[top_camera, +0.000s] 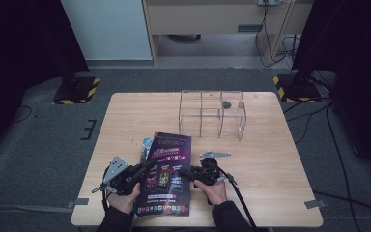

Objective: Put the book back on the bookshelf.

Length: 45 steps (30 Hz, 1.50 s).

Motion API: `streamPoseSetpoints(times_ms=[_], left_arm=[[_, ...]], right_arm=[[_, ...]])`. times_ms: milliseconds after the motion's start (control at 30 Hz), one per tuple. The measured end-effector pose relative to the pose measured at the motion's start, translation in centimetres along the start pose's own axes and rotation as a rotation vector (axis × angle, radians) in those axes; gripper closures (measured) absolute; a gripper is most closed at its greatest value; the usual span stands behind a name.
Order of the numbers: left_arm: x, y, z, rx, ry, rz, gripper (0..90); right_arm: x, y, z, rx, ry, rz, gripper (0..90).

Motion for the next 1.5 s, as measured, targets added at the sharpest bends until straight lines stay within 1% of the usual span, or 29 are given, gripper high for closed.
streamPoseSetpoints(times_ms=[67, 100, 167, 200, 233, 300, 333, 433, 500, 633, 767, 833, 933, 1033, 1067, 1133, 1200, 1333, 1400, 1433, 1500], left_arm=[[-0.1, 0.0, 0.0, 0.002, -0.005, 0.000, 84.0], [-0.2, -0.1, 0.0, 0.003, -0.008, 0.001, 84.0], [-0.3, -0.1, -0.1, 0.005, -0.011, 0.004, 84.0], [-0.4, -0.1, -0.1, 0.005, -0.013, 0.006, 84.0], [-0.5, -0.1, -0.1, 0.004, -0.014, 0.007, 84.0], [-0.6, -0.1, -0.2, 0.005, -0.014, 0.011, 83.9], [-0.6, -0.1, -0.2, 0.005, -0.015, 0.011, 83.9], [-0.8, -0.1, -0.3, 0.005, -0.021, 0.015, 83.9], [-1.1, -0.1, -0.4, 0.003, -0.015, 0.023, 83.8], [-1.3, 0.0, -0.6, -0.001, -0.028, 0.022, 83.8], [-1.6, 0.0, -0.8, -0.001, -0.034, 0.027, 83.6], [-1.8, 0.0, -0.9, -0.002, -0.043, 0.030, 83.4], [-2.1, 0.0, -1.1, 0.001, -0.050, 0.042, 82.1], [-2.4, 0.0, -1.2, 0.004, -0.063, 0.042, 80.3], [-2.4, 0.0, -1.3, 0.000, -0.071, 0.037, 79.6], [-2.5, 0.1, -1.3, 0.001, -0.075, 0.038, 78.6], [-2.7, 0.1, -1.4, 0.001, -0.077, 0.047, 75.4], [-3.2, 0.3, -1.7, 0.003, -0.088, 0.059, 67.6], [-3.5, 0.4, -1.9, 0.000, -0.079, 0.079, 60.9], [-3.6, 0.5, -2.0, -0.010, -0.075, 0.094, 57.2], [-4.0, 0.6, -2.3, -0.023, -0.076, 0.120, 52.8]], right_arm=[[-0.1, -0.3, 0.1, 0.007, 0.018, 0.009, 58.5], [-0.1, -0.4, 0.1, 0.013, 0.014, 0.013, 60.3], [-0.2, -0.8, 0.3, 0.021, 0.030, 0.023, 65.1], [-0.3, -0.9, 0.3, 0.027, 0.026, 0.027, 67.4], [-0.4, -1.1, 0.4, 0.029, 0.036, 0.032, 70.0], [-0.5, -1.4, 0.5, 0.038, 0.032, 0.048, 73.6], [-0.6, -1.6, 0.6, 0.037, 0.039, 0.052, 74.5], [-0.8, -1.9, 0.6, 0.036, 0.043, 0.055, 75.9], [-0.9, -2.1, 0.6, 0.034, 0.050, 0.055, 76.6], [-1.1, -2.5, 0.7, 0.035, 0.056, 0.054, 78.3], [-1.1, -2.9, 0.8, 0.052, 0.067, 0.057, 80.5], [-1.2, -3.2, 1.0, 0.061, 0.077, 0.058, 81.8], [-1.3, -3.7, 1.3, 0.082, 0.082, 0.066, 83.7], [-1.5, -4.3, 1.6, 0.097, 0.076, 0.071, 84.4], [-1.6, -4.5, 1.7, 0.102, 0.065, 0.073, 84.5], [-1.9, -4.9, 1.9, 0.106, 0.055, 0.071, 84.5], [-2.1, -5.1, 2.1, 0.112, 0.042, 0.074, 84.5], [-2.5, -5.6, 2.4, 0.123, 0.031, 0.088, 84.6], [-2.8, -5.9, 2.6, 0.128, 0.021, 0.094, 84.6], [-2.9, -6.0, 2.7, 0.133, 0.016, 0.096, 84.6], [-3.1, -6.3, 2.9, 0.142, 0.002, 0.108, 84.6]])
Point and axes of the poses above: each handheld gripper's, and its own axes: y roughly forward along the jaws, z roughly out of its top, x roughly to its right, the point moved 4 cm from there along y, roughly forward along the jaws, and after that the axes turned 4 degrees about -z, right-handed, at the moved point
